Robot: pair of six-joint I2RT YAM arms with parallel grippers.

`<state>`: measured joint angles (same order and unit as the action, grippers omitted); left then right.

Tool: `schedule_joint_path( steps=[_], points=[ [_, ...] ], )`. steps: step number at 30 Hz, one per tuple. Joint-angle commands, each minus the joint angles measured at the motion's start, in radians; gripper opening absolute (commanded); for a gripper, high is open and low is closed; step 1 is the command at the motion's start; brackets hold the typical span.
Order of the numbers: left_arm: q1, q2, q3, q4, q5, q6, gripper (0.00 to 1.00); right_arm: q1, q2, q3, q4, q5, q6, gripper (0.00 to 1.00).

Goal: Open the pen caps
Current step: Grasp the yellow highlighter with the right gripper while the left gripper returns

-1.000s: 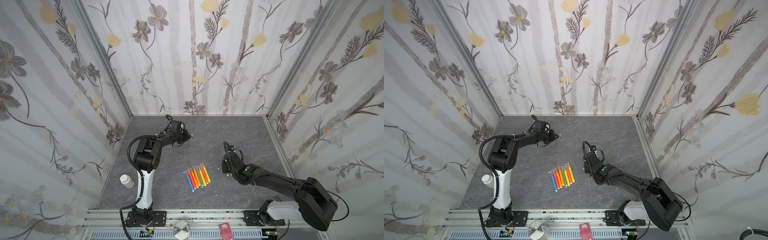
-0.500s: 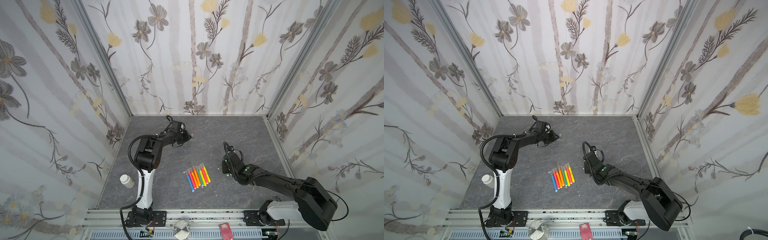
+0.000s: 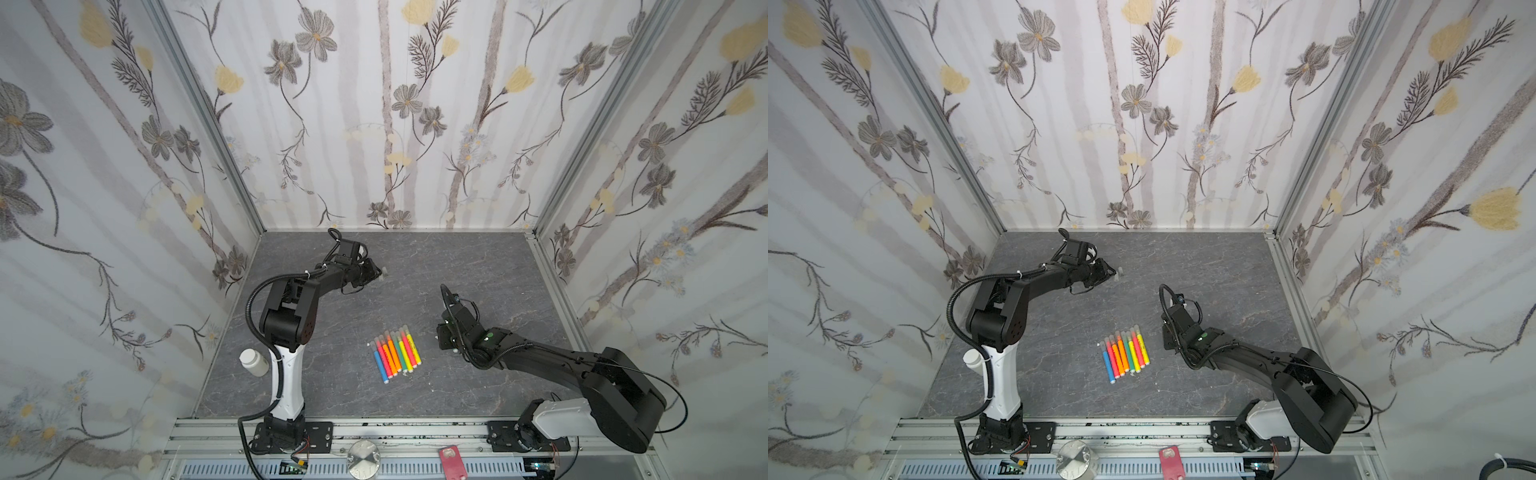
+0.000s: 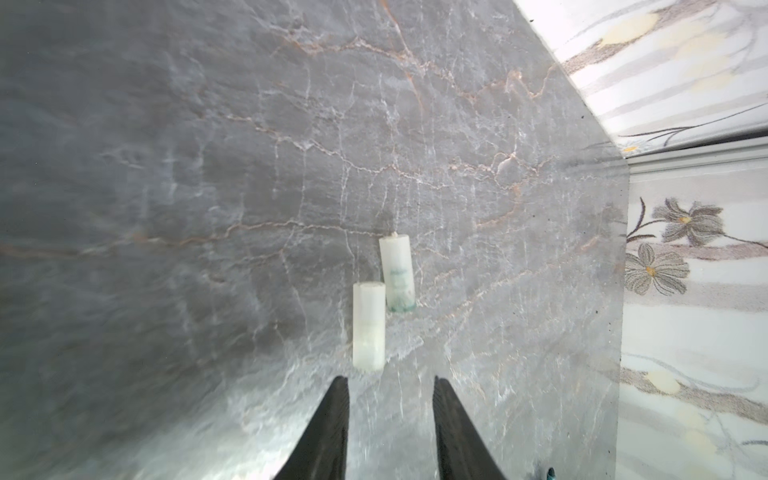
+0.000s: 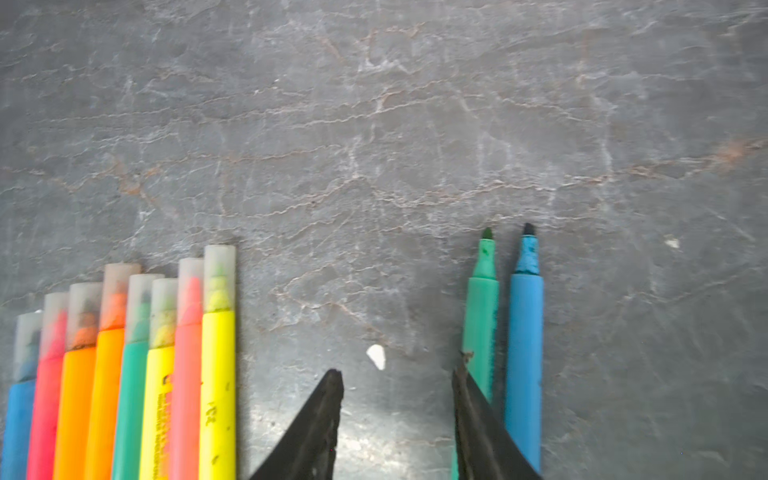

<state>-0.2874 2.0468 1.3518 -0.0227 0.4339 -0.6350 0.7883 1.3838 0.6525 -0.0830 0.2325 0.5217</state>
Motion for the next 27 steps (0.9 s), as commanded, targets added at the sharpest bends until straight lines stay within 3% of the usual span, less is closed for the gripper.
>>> schedule_joint_path(
  steps=[1,4,14,27],
  points=[
    [0.017,-0.095,-0.075,0.021,0.013,0.005,0.35,0.025,0.043,0.039,0.008,-0.027,-0.011,0.44],
    [0.031,-0.2,-0.152,0.026,0.041,0.005,0.35,0.078,0.089,0.066,0.009,-0.028,-0.012,0.44],
    [0.057,-0.505,-0.306,-0.039,0.028,0.044,0.38,0.118,0.19,0.155,-0.007,-0.041,-0.012,0.44],
    [0.061,-0.61,-0.52,0.019,0.018,0.026,0.39,0.146,0.277,0.182,-0.011,-0.052,-0.005,0.43]
  ],
)
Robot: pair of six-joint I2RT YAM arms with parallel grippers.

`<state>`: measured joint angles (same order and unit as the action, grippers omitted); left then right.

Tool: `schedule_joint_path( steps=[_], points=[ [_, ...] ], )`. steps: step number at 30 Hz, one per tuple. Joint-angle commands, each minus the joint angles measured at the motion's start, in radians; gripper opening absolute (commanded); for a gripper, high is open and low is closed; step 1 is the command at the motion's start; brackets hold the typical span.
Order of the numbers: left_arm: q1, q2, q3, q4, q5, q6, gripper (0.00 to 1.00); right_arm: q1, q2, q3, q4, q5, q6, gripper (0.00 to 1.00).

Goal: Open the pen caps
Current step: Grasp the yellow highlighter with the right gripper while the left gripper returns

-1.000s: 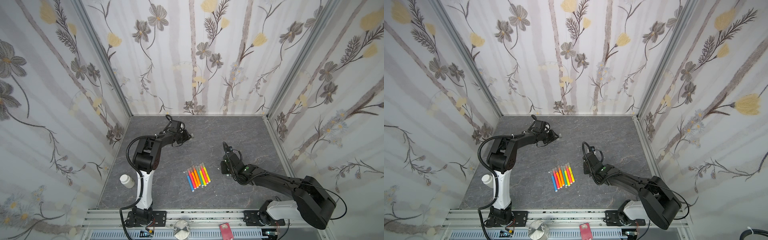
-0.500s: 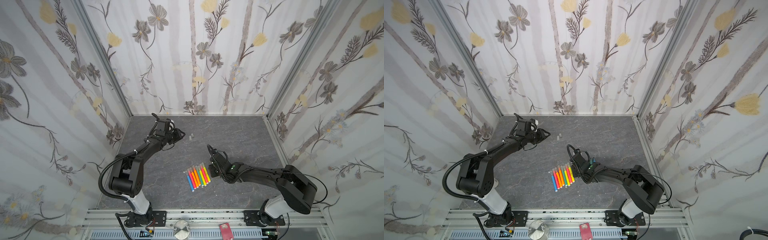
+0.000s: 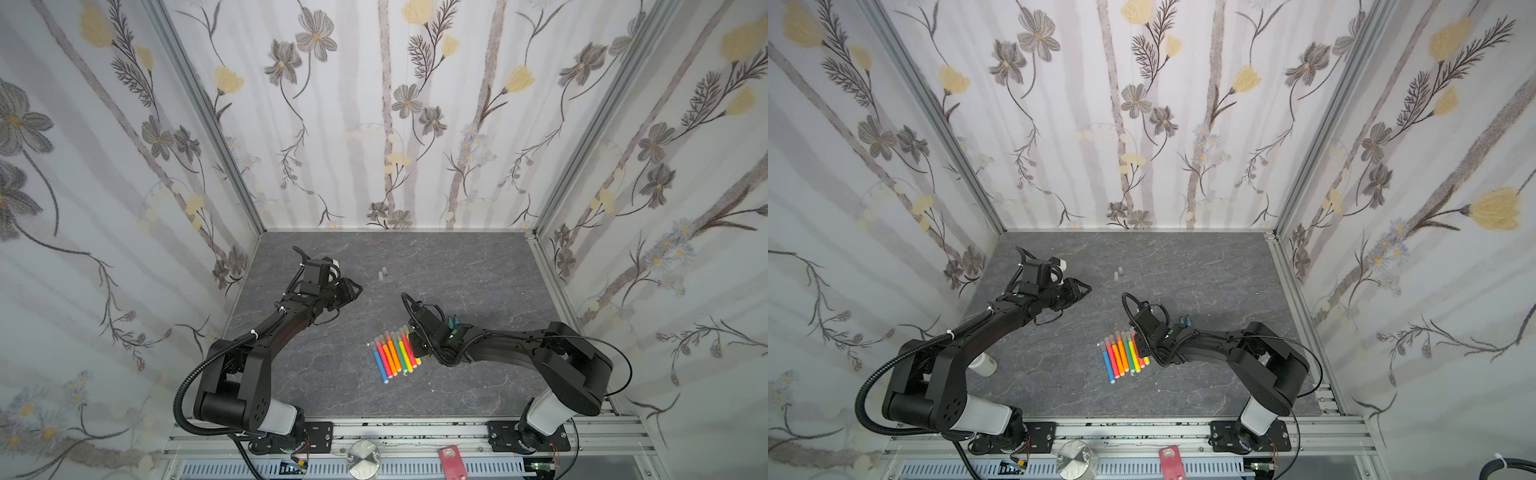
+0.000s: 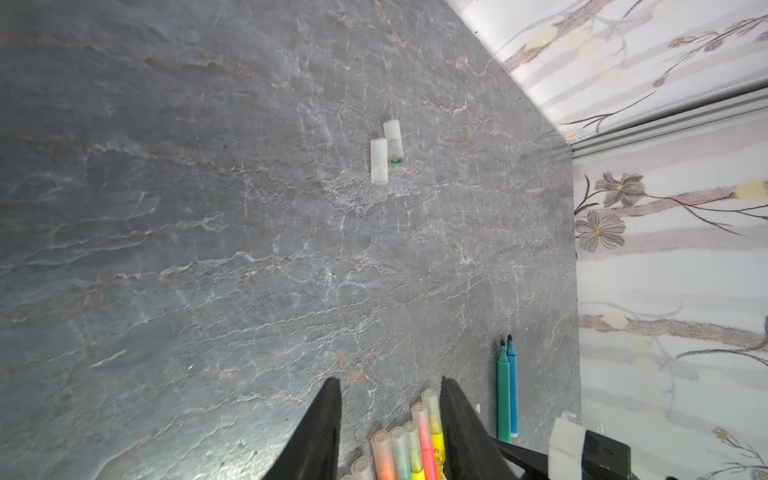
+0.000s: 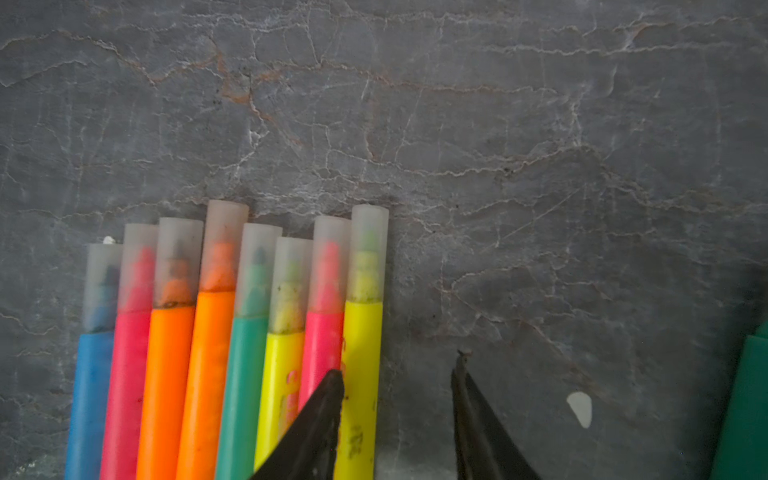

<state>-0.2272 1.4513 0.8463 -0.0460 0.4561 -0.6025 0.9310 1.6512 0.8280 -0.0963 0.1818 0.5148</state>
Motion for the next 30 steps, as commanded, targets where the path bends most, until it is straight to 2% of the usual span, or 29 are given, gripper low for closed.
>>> schedule_joint_path(
  steps=[1,8,15,23,30],
  points=[
    [0.001,-0.018,-0.019,0.045,-0.005,-0.009,0.39,0.003,0.012,0.008,0.0,0.001,0.004,0.43],
    [0.001,-0.015,-0.02,0.046,-0.002,-0.007,0.39,0.006,0.04,0.014,-0.032,0.017,0.01,0.41],
    [0.002,-0.007,-0.02,0.051,0.009,-0.007,0.4,0.013,0.051,-0.004,-0.046,0.018,0.018,0.34],
    [0.0,0.001,0.002,0.029,0.026,-0.001,0.4,0.012,0.037,-0.036,-0.009,-0.022,0.002,0.16],
    [-0.039,-0.003,0.038,-0.02,0.026,-0.001,0.41,-0.006,-0.048,-0.049,0.01,-0.024,-0.026,0.12]
  ],
)
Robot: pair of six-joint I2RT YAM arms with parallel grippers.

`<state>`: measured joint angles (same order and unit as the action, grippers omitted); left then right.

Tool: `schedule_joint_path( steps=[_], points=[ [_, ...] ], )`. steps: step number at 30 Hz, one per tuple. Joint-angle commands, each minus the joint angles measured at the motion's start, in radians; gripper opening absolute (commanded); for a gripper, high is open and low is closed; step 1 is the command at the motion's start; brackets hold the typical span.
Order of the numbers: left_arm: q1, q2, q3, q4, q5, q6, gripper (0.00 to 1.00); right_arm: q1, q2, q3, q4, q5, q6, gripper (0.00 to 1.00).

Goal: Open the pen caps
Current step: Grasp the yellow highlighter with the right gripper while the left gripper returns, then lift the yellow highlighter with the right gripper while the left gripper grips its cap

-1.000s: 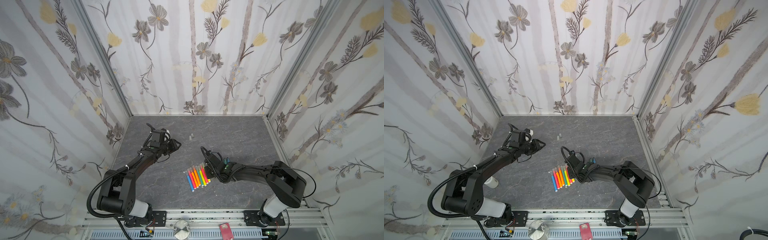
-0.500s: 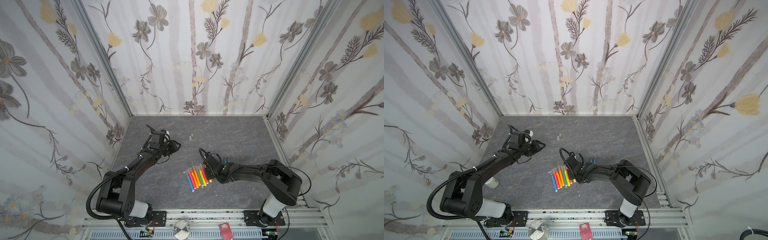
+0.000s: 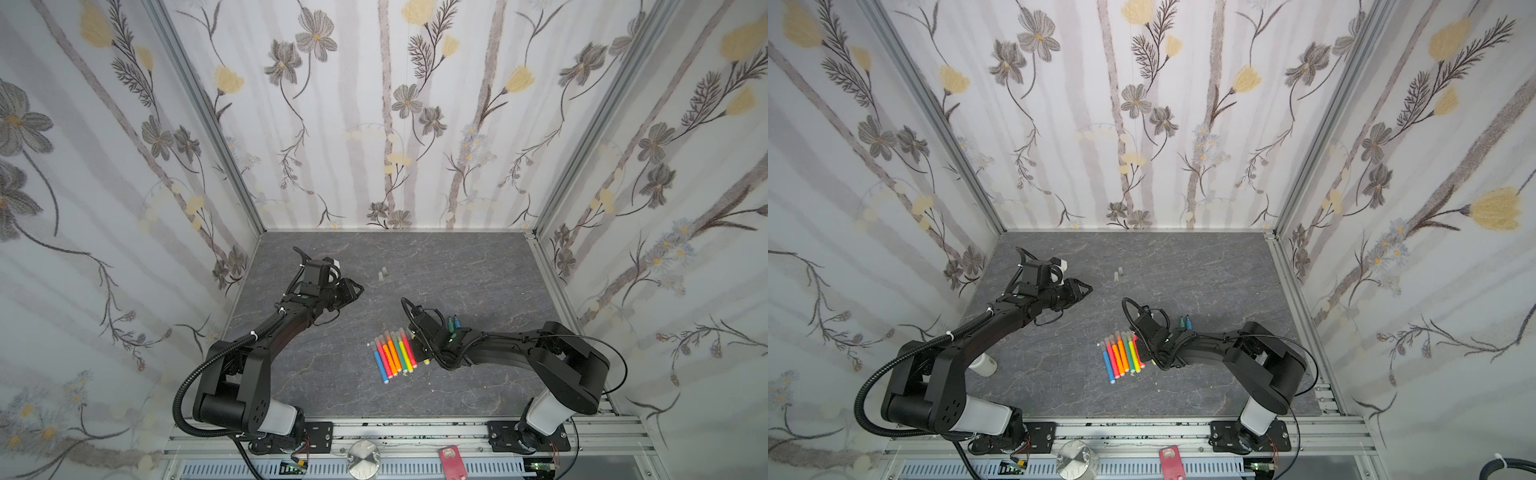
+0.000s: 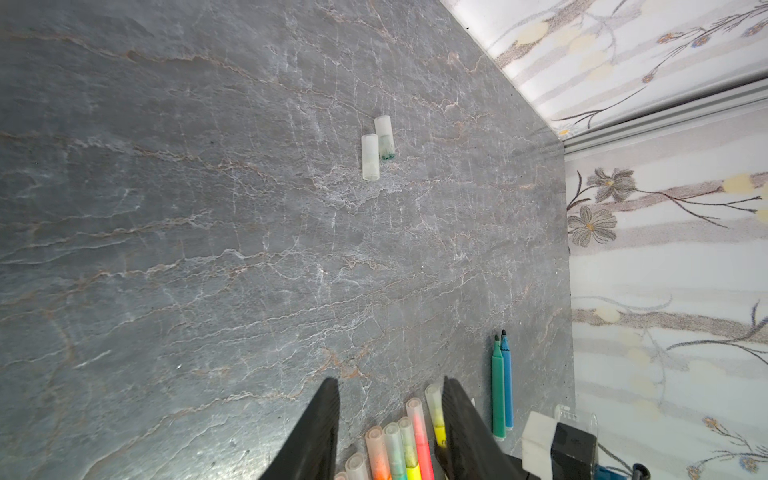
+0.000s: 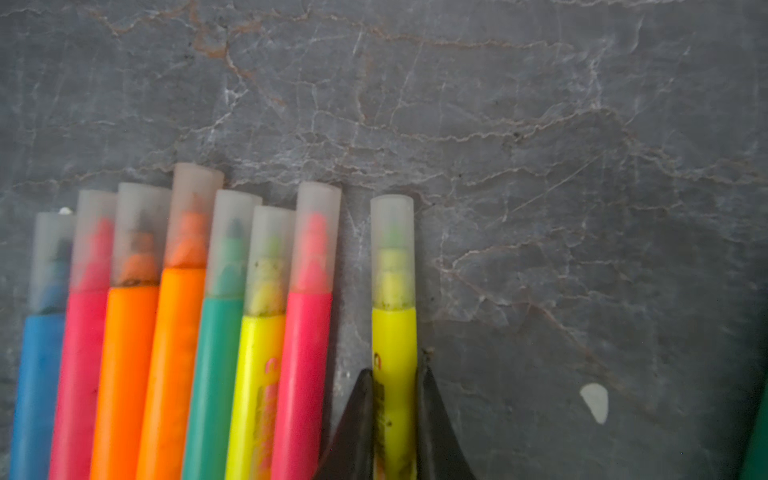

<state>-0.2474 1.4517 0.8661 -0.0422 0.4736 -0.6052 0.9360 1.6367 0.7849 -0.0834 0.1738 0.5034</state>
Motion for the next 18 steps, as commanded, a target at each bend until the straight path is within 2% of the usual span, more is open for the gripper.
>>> schedule_joint_path(
  steps=[1,11,12,18],
  points=[
    [-0.032,-0.005,0.022,-0.025,0.008,-0.001,0.41,-0.017,-0.07,-0.01,0.005,-0.019,-0.015,0.12],
    [-0.261,0.037,0.045,0.083,0.019,-0.134,0.42,-0.108,-0.258,-0.091,0.138,-0.143,0.009,0.11],
    [-0.276,0.043,0.047,0.1,0.02,-0.149,0.42,-0.144,-0.266,-0.092,0.141,-0.153,0.013,0.11],
    [-0.335,0.113,0.093,0.137,0.022,-0.18,0.42,-0.171,-0.289,-0.095,0.174,-0.189,0.026,0.1]
  ],
)
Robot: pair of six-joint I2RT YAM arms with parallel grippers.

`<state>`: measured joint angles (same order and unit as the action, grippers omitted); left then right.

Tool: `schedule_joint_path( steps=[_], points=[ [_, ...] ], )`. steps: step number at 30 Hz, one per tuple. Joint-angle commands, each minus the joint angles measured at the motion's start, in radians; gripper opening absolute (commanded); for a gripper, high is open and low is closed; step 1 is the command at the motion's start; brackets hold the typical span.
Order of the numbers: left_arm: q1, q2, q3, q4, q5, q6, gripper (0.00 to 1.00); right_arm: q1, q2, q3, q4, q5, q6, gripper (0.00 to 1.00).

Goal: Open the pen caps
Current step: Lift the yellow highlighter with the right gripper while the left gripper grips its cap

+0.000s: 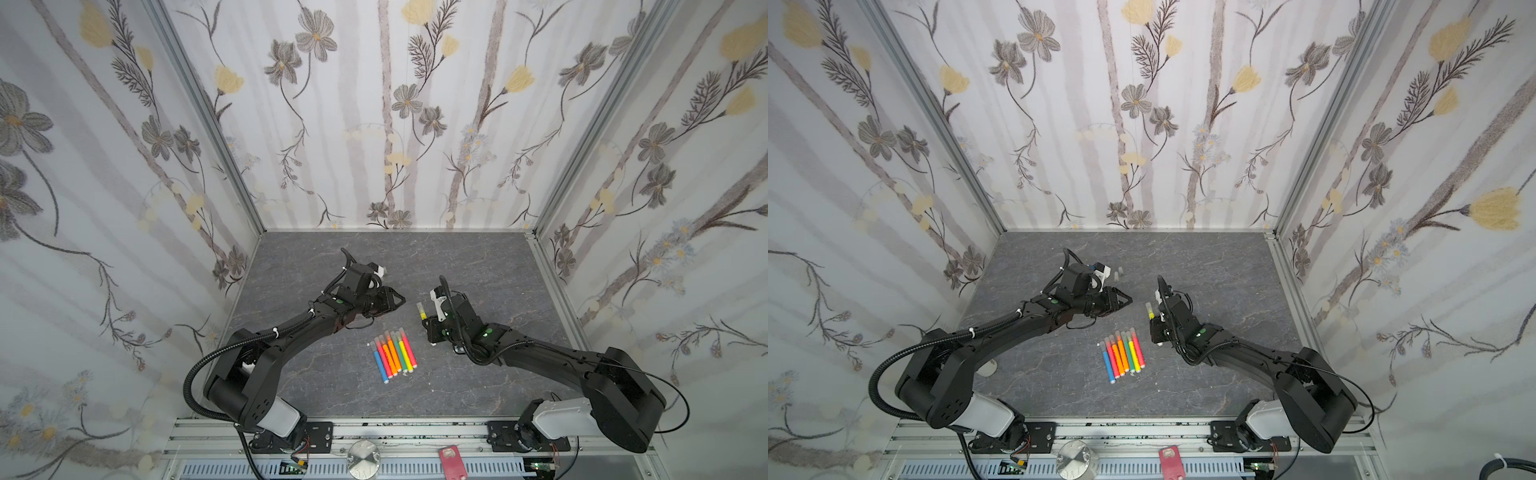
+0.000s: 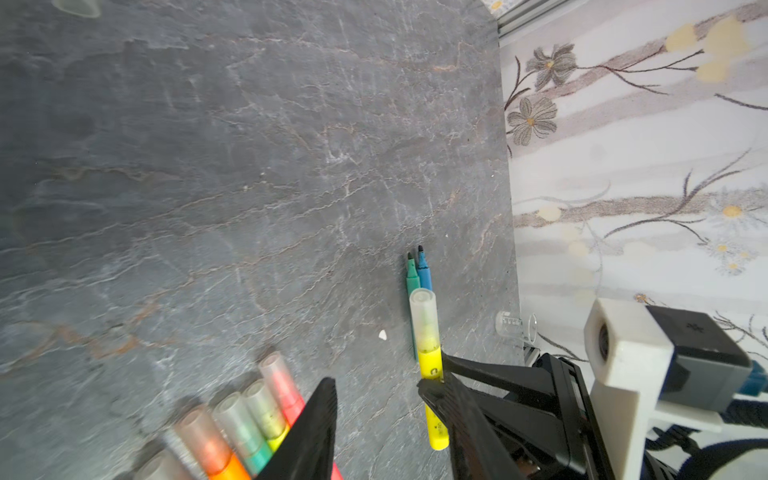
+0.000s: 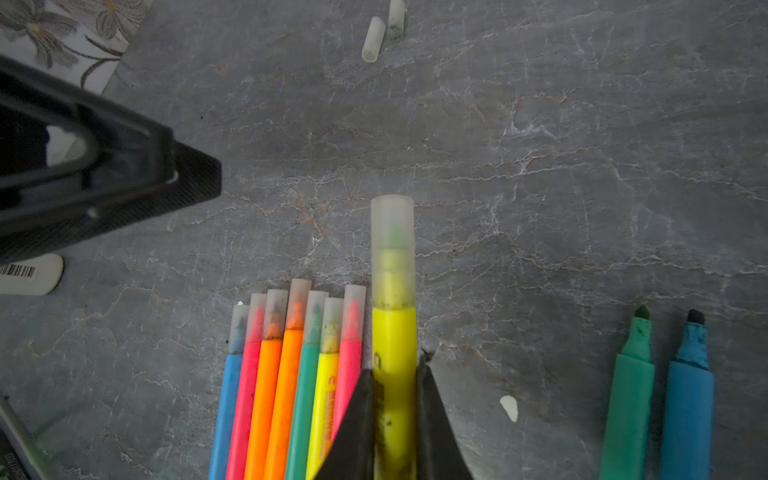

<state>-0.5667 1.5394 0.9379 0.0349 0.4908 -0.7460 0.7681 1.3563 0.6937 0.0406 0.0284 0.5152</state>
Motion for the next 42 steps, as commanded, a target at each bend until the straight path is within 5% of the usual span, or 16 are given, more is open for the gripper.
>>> schedule_joint_path(
  steps=[1,19,42],
  points=[
    [-0.023,0.036,0.027,0.068,0.008,-0.043,0.42,-0.005,-0.009,-0.001,0.059,-0.049,0.017,0.11],
    [-0.092,0.172,0.101,0.123,-0.008,-0.07,0.4,-0.01,0.006,0.0,0.105,-0.088,0.037,0.1],
    [-0.09,0.207,0.123,0.145,0.008,-0.082,0.18,-0.014,0.003,-0.001,0.115,-0.09,0.04,0.1]
  ],
)
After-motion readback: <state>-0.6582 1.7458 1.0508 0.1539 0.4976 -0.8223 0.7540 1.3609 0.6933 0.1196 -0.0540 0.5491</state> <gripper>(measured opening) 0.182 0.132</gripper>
